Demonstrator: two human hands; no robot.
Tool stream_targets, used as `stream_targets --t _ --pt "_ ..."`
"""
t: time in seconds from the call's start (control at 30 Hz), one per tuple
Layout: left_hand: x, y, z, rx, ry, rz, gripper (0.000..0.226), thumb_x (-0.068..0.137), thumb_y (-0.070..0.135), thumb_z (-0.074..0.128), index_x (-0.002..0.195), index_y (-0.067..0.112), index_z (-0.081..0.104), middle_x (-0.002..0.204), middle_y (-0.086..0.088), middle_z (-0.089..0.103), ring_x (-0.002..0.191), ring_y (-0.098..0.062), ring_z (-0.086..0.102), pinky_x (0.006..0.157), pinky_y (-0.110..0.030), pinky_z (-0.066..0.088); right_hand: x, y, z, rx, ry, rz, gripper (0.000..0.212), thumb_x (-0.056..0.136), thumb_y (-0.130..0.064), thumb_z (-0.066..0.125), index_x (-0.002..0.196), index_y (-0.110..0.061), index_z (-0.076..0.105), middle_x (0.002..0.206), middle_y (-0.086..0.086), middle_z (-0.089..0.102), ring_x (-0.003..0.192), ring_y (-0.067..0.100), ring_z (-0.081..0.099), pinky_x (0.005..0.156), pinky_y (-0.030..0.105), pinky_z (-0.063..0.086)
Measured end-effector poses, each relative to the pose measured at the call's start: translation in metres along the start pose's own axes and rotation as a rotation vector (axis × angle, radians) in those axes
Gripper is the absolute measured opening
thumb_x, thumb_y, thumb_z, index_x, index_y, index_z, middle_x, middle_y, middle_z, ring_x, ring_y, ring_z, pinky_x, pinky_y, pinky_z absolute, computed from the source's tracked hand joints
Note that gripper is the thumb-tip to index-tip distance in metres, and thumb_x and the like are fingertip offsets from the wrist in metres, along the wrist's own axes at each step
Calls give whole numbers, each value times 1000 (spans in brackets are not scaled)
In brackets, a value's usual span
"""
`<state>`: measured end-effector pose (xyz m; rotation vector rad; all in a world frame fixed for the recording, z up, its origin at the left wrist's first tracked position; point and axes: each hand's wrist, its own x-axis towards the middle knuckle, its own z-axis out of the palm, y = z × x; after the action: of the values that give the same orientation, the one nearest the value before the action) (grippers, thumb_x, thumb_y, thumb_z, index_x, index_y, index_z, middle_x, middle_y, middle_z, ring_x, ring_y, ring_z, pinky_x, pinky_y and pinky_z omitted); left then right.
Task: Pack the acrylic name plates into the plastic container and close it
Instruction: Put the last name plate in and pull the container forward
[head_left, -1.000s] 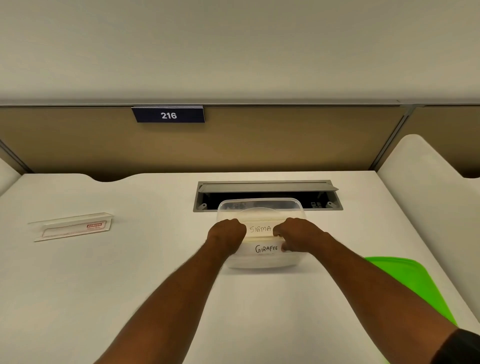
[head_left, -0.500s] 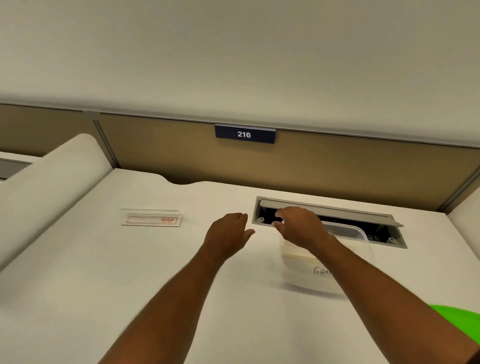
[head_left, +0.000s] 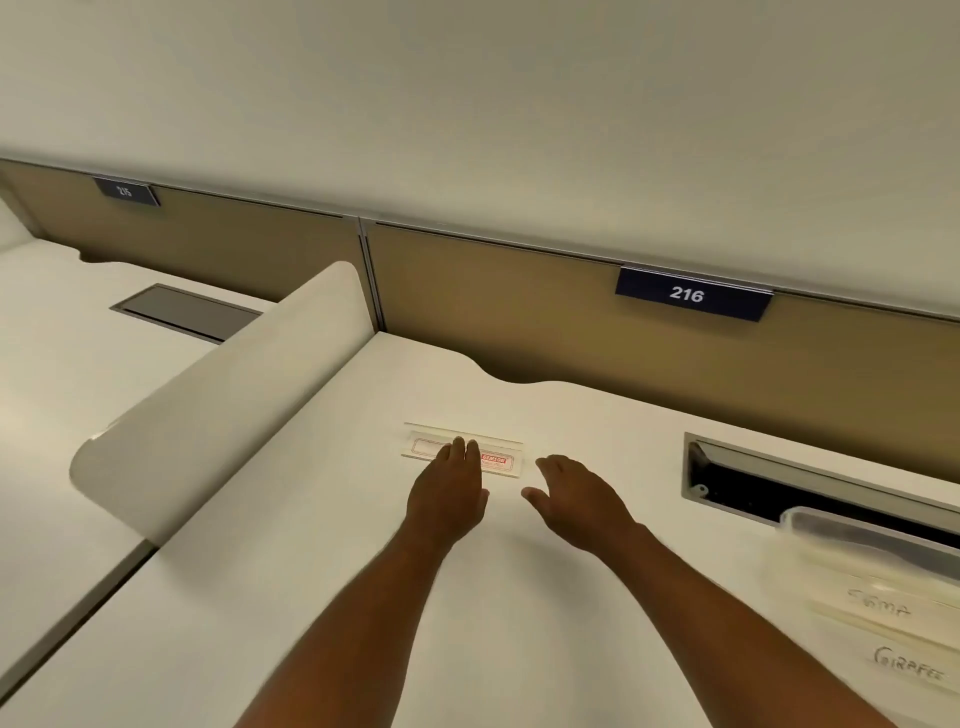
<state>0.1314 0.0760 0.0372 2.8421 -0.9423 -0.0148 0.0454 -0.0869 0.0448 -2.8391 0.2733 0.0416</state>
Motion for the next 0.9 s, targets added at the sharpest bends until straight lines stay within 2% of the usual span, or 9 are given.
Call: stream_targets --t 0.23,0.37,0.43,0.47,0.53,0.63,0.73,0.83,0.9 --pt "44 -53 27 101 -24 81 81 89 32 61 150 8 14 157 -18 19 145 -33 21 116 -40 26 53 -27 40 -38 -7 4 49 98 -43 38 136 -12 42 138 7 50 122 24 50 96 36 45" --pt "71 -60 43 151 -25 155 65 94 29 52 148 6 24 151 -19 33 140 -35 31 115 -45 26 70 -23 55 -41 55 8 43 98 -39 39 130 -12 47 131 8 55 114 25 54 89 37 50" --pt "79 -61 47 166 11 186 52 89 22 60 136 8 44 127 -15 58 120 -32 54 101 -41 43 73 -19 59 -51 67 8 42 98 -39 38 129 -12 48 129 8 56 112 26 55 86 38 51" --pt "81 -60 46 169 31 207 43 79 20 71 119 11 59 104 -10 67 97 -27 65 82 -36 53 74 -18 62 -57 69 11 41 98 -39 38 129 -13 48 127 7 57 111 26 55 85 39 51" --pt "87 -58 43 206 4 242 30 48 17 88 69 18 66 60 0 61 52 -17 61 42 -24 44 73 -15 66 -73 73 1 40 99 -38 36 127 -14 49 124 6 59 108 25 56 83 39 50" --pt "99 -59 42 263 55 297 38 30 15 90 43 21 54 43 4 50 34 -14 50 35 -17 30 70 -12 73 -73 108 -68 40 99 -36 35 125 -14 55 119 6 64 105 26 61 82 38 51" --pt "102 -54 32 246 66 311 31 40 16 89 51 19 60 53 1 56 43 -16 56 37 -20 34 62 -13 81 -39 197 -139 46 95 -40 32 110 -13 66 104 6 72 91 26 68 73 35 55" --pt "109 -49 19 144 85 252 15 85 13 62 100 12 64 98 -7 64 87 -24 63 62 -31 46 54 -12 82 35 166 -101 52 93 -45 22 98 -16 65 92 2 69 83 24 65 72 36 52" --pt "113 -43 5 -77 135 158 23 91 14 53 112 14 63 107 -5 64 94 -24 62 70 -33 49 51 -7 82 136 174 -46 50 93 -45 23 92 -16 63 88 1 68 81 21 62 73 34 49"
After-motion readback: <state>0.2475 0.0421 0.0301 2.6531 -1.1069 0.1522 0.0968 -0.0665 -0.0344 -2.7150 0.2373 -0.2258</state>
